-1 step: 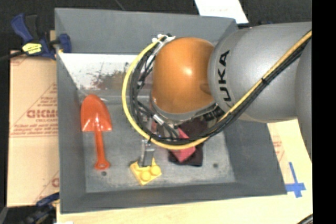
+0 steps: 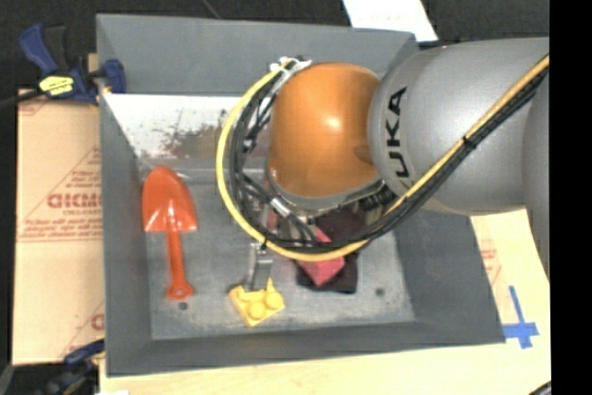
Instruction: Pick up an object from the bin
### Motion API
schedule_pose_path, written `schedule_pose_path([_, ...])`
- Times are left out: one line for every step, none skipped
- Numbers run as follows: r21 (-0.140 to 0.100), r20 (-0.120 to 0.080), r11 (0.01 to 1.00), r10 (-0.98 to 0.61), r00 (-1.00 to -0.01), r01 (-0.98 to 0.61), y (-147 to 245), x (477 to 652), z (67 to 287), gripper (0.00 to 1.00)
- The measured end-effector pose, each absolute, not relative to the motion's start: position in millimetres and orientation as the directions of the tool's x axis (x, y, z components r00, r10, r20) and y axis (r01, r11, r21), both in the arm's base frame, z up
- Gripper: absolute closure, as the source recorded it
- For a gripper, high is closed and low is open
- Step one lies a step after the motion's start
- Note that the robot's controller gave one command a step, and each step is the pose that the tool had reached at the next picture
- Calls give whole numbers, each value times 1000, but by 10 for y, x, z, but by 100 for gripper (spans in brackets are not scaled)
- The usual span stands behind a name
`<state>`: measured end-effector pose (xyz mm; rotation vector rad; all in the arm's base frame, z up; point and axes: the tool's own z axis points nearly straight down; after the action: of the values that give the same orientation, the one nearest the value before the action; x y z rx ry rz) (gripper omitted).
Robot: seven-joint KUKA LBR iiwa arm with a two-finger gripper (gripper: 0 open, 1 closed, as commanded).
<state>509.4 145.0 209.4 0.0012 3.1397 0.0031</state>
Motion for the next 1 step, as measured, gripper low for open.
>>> schedule_pose_path([3, 9, 985, 175, -985, 175, 903, 4874, 700, 0])
